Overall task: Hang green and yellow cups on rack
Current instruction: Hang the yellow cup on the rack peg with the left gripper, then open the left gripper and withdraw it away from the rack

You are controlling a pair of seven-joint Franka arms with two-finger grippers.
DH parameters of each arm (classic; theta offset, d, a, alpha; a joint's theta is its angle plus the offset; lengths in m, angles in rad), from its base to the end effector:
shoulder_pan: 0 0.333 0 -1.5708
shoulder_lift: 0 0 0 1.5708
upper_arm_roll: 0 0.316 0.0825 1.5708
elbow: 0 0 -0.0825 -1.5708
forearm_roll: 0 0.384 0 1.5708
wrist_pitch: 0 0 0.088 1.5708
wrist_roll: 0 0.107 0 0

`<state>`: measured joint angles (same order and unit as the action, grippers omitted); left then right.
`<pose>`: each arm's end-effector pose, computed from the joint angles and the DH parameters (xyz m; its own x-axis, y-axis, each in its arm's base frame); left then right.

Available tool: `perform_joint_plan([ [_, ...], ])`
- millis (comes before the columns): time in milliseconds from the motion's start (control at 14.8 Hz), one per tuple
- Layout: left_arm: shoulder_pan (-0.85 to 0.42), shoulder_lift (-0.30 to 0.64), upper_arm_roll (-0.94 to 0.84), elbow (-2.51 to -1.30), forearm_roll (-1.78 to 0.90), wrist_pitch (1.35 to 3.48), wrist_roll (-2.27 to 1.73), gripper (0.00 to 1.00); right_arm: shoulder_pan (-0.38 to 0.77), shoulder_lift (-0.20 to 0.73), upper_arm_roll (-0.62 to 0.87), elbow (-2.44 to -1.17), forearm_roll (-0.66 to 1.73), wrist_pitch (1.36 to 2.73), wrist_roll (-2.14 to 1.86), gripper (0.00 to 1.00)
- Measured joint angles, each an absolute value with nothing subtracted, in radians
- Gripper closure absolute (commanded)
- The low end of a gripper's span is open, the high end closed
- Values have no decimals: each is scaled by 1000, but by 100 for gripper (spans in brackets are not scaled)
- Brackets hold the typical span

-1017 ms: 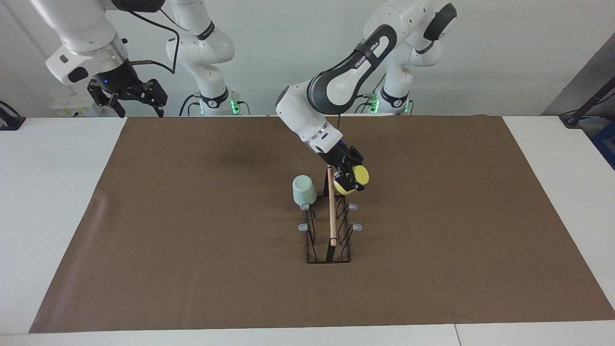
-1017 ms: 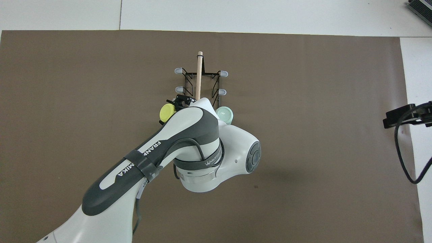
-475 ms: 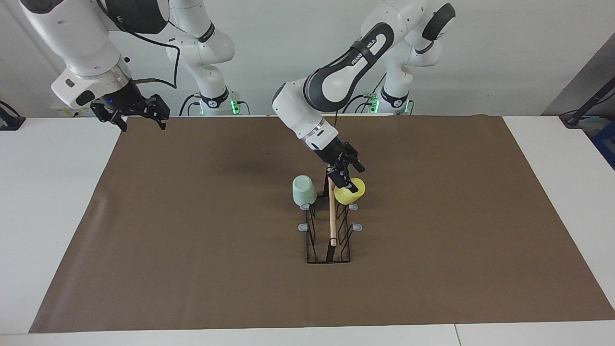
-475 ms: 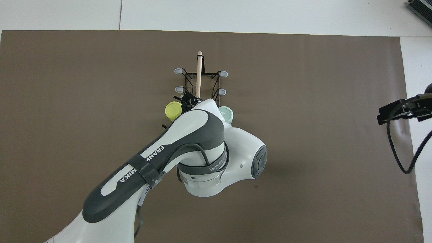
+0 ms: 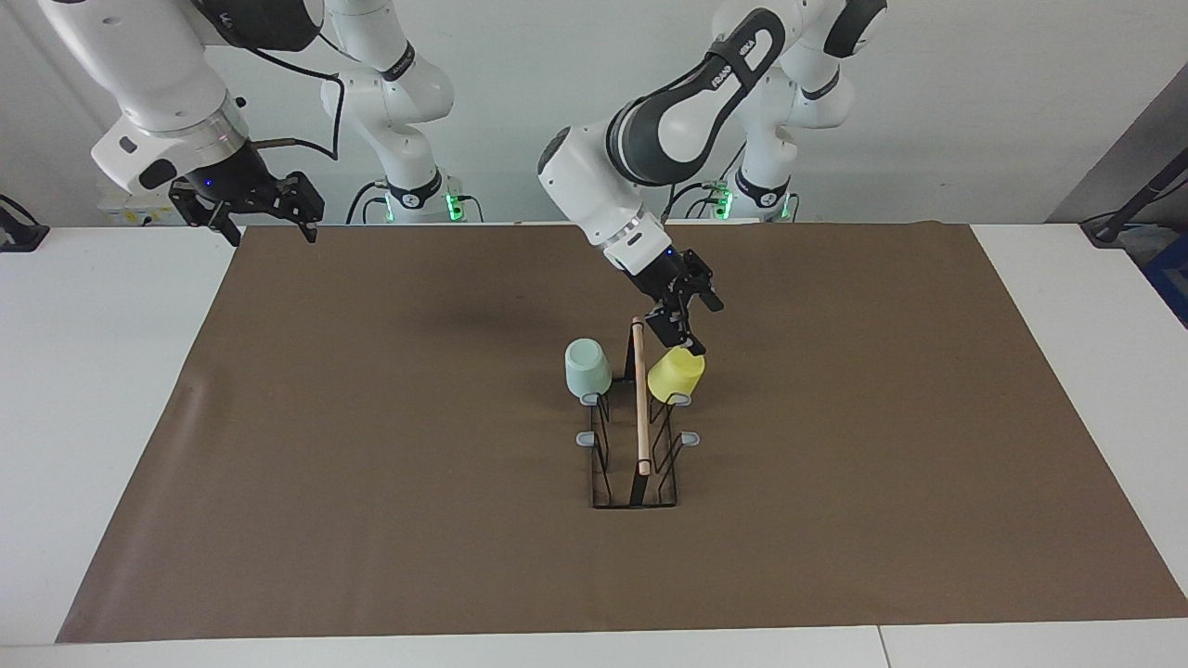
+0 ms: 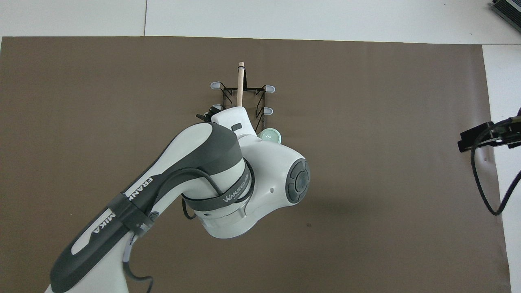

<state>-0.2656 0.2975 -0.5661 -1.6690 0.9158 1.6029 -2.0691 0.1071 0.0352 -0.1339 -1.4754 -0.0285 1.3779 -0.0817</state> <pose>0.4963 -0.3726 0.4578 0.3385 0.6134 0.7136 0.8618 -0.5066 0.0266 0.5446 -0.0166 0.6339 0.9897 0.0491 -0.1342 0.0525 -0.9984 0.0223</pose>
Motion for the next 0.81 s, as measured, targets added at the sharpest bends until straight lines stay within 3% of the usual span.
perform_joint_plan([
  [542,-263,179,-353,-1688,662,1770,-1688,0,105,-21,-136,-1557,-28,1405,-84,0],
  [814,-261,112,-226,-1756,509,1894,-1437,0,107,-31,-135,-1557,-28,1410,-84,0],
])
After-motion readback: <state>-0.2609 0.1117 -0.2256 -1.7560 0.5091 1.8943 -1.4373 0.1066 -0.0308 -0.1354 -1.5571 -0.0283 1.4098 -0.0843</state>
